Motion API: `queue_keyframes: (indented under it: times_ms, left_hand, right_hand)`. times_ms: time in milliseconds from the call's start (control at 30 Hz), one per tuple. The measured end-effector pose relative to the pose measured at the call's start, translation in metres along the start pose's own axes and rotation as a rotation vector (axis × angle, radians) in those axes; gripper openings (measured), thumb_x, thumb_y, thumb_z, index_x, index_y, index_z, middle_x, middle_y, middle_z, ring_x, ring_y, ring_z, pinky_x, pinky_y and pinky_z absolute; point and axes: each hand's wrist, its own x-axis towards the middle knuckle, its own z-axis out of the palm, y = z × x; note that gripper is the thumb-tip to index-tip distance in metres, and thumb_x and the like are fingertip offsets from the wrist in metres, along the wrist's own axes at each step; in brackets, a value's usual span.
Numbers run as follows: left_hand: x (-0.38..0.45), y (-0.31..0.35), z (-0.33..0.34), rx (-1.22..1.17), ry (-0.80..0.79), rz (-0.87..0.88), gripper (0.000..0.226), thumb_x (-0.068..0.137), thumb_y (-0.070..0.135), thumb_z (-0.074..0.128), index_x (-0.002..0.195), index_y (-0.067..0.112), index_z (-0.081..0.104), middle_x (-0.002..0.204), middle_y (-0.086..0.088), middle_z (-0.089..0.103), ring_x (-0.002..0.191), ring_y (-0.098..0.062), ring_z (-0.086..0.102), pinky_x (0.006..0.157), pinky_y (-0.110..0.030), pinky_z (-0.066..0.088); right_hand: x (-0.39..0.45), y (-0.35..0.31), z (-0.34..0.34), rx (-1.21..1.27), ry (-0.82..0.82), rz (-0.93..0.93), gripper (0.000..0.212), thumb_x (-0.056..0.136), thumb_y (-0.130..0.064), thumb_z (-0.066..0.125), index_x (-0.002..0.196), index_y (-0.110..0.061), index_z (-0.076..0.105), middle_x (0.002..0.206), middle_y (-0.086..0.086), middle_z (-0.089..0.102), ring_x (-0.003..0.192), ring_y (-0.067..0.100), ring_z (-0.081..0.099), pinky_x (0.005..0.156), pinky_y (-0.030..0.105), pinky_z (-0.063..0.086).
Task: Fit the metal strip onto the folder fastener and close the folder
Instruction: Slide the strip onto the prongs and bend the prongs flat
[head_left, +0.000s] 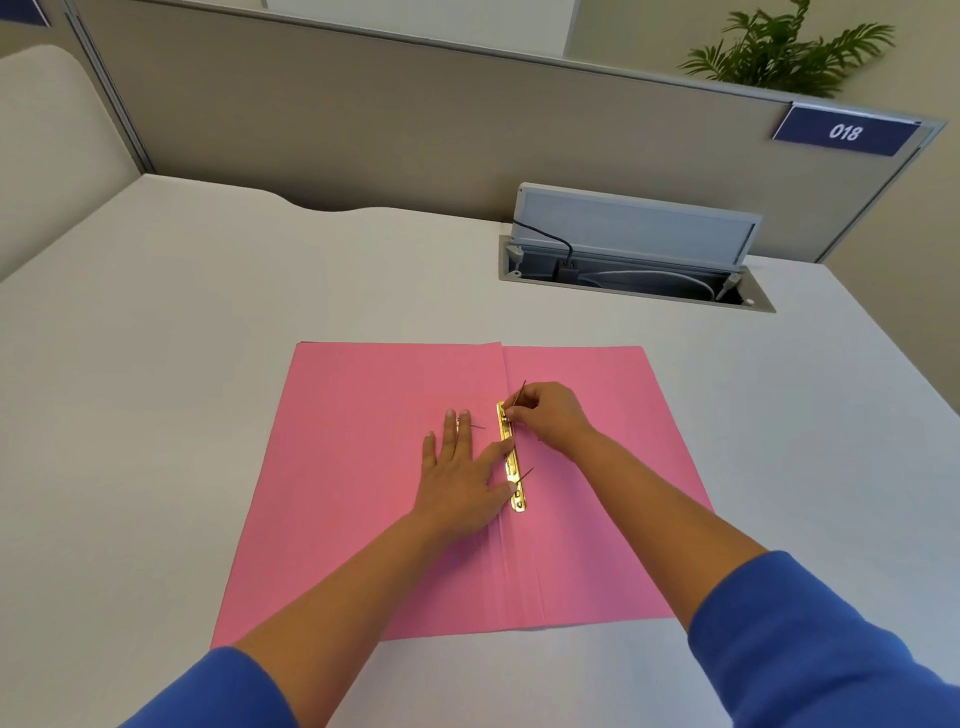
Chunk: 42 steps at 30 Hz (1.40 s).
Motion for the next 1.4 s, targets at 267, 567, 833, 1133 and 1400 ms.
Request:
queue_keyframes:
  times_ms: [267,567,833,1133,1400]
  left_hand:
    - [0.001,-0.001,-0.002,0.011,-0.027,0.018,0.053,0.088,0.049,0.039,0.138,0.042,0.023,0.158,-0.006,-0.006,0.143,-0.025,-0.015,0.112,-0.051,-0.012]
    - [0.0,0.001,-0.007,-0.001,-0.07,0.015,0.053,0.089,0.05,0.039,0.139,0.041,0.022,0.158,-0.007,-0.008,0.142,-0.025,-0.018,0.112,-0.051,-0.013]
    - [0.003,0.0,-0.009,0.003,-0.08,0.023,0.052,0.089,0.05,0.04,0.138,0.039,0.024,0.158,-0.001,-0.005,0.143,-0.026,-0.016,0.111,-0.055,-0.012]
    - [0.002,0.0,-0.009,-0.004,-0.089,0.025,0.054,0.089,0.05,0.039,0.14,0.04,0.021,0.158,0.0,-0.005,0.142,-0.026,-0.019,0.11,-0.053,-0.016]
    - [0.002,-0.001,-0.007,-0.012,-0.09,0.026,0.055,0.089,0.051,0.04,0.14,0.041,0.021,0.158,0.001,-0.006,0.142,-0.025,-0.019,0.111,-0.054,-0.015]
  right_hand:
    - [0.01,0.005,0.004,-0.041,0.059,0.038,0.015,0.078,-0.014,0.072,0.087,-0.001,0.072,0.08,0.008,0.068,0.068,0.018,0.056,0.073,0.036,0.052]
    - [0.014,0.006,0.003,-0.106,0.047,0.078,0.016,0.078,-0.03,0.071,0.084,-0.015,0.071,0.076,-0.003,0.065,0.065,0.018,0.055,0.068,0.035,0.051]
    - [0.016,-0.001,0.003,-0.129,0.015,0.043,0.008,0.078,-0.033,0.069,0.082,-0.027,0.072,0.082,-0.012,0.066,0.076,0.012,0.06,0.073,0.035,0.054]
    - [0.028,-0.012,0.002,-0.049,-0.057,0.118,0.013,0.074,-0.025,0.074,0.086,-0.019,0.076,0.095,0.001,0.075,0.094,0.019,0.067,0.087,0.04,0.054]
    - [0.024,-0.006,0.006,0.241,0.066,0.267,0.01,0.069,-0.012,0.077,0.078,-0.009,0.075,0.094,0.015,0.074,0.09,0.035,0.069,0.081,0.05,0.058]
